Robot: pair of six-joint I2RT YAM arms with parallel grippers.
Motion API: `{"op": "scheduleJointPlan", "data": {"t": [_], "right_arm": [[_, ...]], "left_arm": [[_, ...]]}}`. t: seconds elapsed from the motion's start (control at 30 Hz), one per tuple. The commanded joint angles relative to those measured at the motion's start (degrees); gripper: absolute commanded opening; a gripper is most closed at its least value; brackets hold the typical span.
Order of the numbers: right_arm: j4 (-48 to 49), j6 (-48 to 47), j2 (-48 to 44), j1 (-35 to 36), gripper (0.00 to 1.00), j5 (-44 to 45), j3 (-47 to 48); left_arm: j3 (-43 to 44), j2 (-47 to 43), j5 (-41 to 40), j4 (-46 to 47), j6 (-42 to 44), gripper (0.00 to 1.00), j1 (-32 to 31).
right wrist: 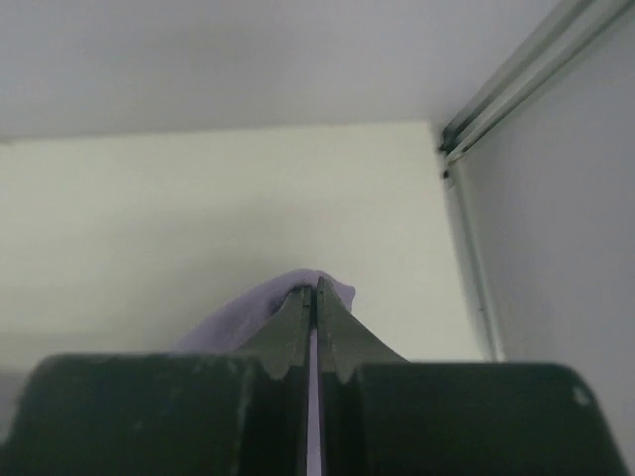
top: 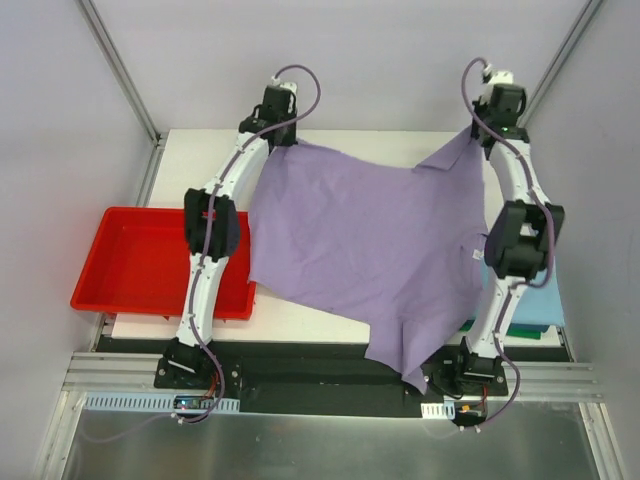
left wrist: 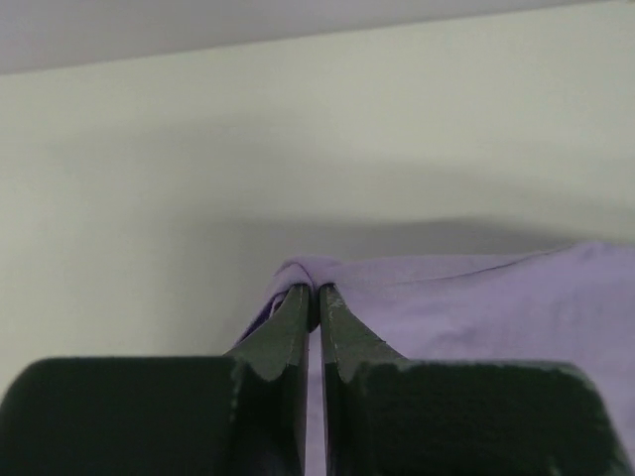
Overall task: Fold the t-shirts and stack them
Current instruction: Flatten out the tshirt
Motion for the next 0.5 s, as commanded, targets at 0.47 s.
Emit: {"op": "scheduleJointPlan", "data": {"t": [0.47], "right_arm": [[1.1, -2.9, 28.4, 3.8, 0.01, -1.7, 21.5]], "left_arm": [[8.2, 19.0, 15.1, 17.2, -9.2, 0.00, 6.9]]}}
